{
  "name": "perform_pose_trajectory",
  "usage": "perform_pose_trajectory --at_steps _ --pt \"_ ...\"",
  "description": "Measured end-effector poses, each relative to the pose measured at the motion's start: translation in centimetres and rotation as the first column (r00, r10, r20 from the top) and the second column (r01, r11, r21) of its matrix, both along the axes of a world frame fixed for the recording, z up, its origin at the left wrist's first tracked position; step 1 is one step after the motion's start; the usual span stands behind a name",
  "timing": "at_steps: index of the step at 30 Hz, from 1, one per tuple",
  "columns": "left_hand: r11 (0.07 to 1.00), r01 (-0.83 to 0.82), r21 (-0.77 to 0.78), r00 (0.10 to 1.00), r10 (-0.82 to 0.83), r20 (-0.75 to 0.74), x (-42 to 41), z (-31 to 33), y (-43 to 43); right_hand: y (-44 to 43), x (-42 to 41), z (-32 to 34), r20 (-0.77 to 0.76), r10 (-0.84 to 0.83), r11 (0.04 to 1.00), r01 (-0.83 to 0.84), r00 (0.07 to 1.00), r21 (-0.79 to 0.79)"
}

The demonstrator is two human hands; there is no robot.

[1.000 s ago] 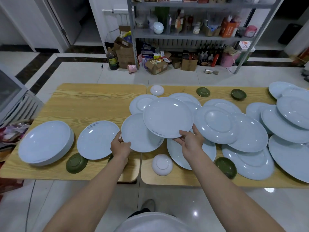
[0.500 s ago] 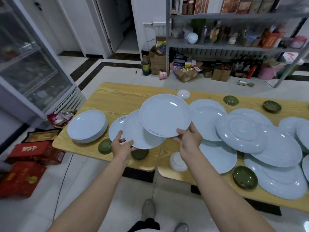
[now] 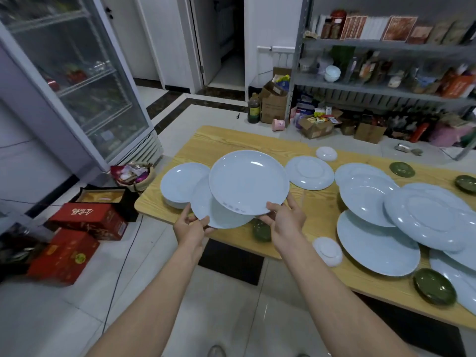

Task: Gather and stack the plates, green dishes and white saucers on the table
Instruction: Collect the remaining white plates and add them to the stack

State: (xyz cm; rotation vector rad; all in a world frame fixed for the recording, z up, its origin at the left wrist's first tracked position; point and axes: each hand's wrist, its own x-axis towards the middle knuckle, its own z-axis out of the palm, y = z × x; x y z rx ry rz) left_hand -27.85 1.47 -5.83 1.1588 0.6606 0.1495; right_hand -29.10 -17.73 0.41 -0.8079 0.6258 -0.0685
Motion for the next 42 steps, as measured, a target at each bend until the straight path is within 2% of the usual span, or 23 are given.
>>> perform_pose_trajectory --at_steps 11,30,42 --pt "1.0 0.025 -0.017 1.0 -0.025 -0.008 1.4 0.1 9.4 9.2 1.1 0.3 -0.026 0.01 1.0 -0.01 1.0 -0.026" --pt "0.996 -0.094 0.011 0.991 0.095 -0.093 11.7 -1.8 13.6 13.2 12.2 -2.1 -0.11 0.125 0.991 -0.13 0.986 -0.043" --pt "0.998 -0.012 0.062 0.986 0.022 -0.167 16.0 -4.3 17.1 16.0 16.7 -5.0 -0.194 0.084 0.992 -0.1 0.977 -0.075"
